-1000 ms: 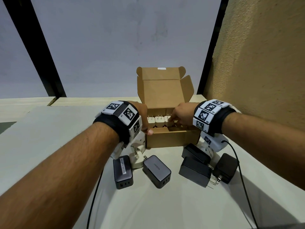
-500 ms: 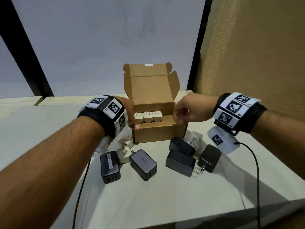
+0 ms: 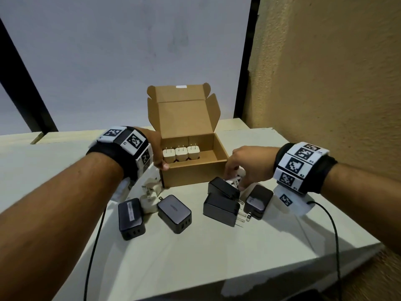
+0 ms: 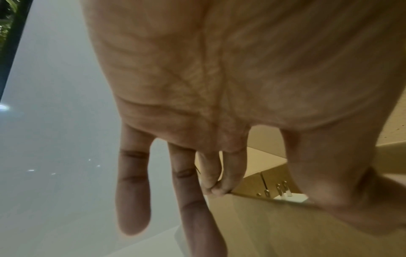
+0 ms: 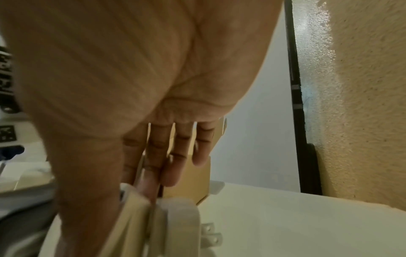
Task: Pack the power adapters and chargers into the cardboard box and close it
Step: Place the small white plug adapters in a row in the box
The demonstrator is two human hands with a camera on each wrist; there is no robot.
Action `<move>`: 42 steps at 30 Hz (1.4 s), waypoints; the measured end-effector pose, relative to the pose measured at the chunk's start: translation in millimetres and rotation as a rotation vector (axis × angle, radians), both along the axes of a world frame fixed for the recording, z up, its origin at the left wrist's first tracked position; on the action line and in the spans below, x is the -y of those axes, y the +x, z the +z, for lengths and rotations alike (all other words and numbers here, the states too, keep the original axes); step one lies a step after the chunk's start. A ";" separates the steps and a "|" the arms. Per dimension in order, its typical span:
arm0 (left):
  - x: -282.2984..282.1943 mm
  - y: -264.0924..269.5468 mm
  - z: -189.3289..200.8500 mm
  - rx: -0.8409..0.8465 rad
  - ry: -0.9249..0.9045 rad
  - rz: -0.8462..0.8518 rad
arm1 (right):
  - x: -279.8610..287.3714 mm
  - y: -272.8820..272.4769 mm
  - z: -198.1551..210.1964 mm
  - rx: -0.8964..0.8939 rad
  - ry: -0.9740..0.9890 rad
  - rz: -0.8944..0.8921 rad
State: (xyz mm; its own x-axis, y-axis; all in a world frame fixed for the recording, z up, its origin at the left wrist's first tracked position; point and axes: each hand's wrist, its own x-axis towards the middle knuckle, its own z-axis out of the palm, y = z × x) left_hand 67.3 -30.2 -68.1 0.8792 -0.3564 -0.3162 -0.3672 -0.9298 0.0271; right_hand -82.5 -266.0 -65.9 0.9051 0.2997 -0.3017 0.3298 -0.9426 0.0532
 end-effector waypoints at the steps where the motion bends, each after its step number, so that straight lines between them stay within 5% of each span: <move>1: -0.5 0.1 -0.2 -0.024 -0.023 0.015 | 0.4 0.5 2.7 -0.010 0.017 -0.006; 11: -2.2 -0.6 -4.1 0.046 0.064 -0.007 | 1.4 30.5 50.2 0.134 0.363 -0.214; 15: -3.7 3.8 -8.2 0.053 0.058 -0.005 | -19.6 57.9 36.5 0.272 0.238 -0.182; 25: -3.7 11.0 -13.0 0.047 0.087 -0.076 | -57.5 88.9 -5.9 0.195 -0.422 0.130; 42: -3.4 13.9 -16.3 0.139 0.072 -0.168 | -22.1 74.7 6.2 0.216 -0.334 0.138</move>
